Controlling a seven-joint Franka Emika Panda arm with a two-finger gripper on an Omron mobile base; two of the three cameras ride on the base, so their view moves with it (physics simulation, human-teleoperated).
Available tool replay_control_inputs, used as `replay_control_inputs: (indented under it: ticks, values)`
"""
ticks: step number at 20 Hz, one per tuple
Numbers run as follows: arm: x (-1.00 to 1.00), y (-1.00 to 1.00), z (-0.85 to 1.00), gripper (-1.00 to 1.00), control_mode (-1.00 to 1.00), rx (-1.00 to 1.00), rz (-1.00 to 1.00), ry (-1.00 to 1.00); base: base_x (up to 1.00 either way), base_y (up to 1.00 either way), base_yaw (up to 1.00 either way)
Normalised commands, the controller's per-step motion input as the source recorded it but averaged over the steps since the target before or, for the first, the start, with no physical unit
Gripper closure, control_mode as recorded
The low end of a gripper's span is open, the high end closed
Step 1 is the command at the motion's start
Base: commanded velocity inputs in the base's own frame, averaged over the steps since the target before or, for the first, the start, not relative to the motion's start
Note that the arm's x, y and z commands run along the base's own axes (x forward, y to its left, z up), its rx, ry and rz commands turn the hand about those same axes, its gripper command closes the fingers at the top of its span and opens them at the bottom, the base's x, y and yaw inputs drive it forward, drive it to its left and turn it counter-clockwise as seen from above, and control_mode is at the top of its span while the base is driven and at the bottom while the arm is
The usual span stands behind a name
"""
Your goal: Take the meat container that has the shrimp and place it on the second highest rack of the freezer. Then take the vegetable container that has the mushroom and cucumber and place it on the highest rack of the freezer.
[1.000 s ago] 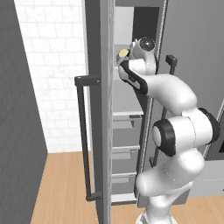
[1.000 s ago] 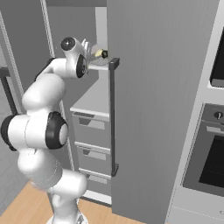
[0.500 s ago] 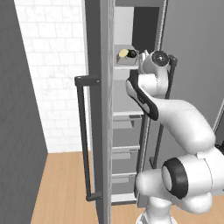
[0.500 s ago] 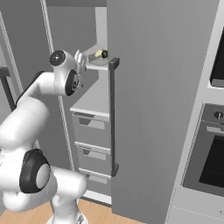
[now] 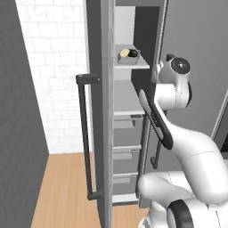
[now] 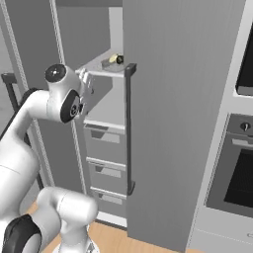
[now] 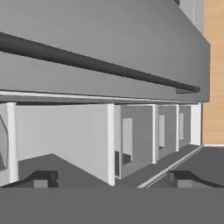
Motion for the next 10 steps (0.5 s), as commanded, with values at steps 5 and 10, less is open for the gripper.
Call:
replay_control_inputs:
  ticks: [5, 10]
  values:
    - [0.00, 0.00, 0.00, -1.00, 1.00, 0.00, 0.00, 0.00, -0.95, -0.79, -0.07]
    - [0.00, 0.00, 0.00, -1.00, 1.00, 0.00, 0.00, 0.00, -0.49, -1.00, -0.20]
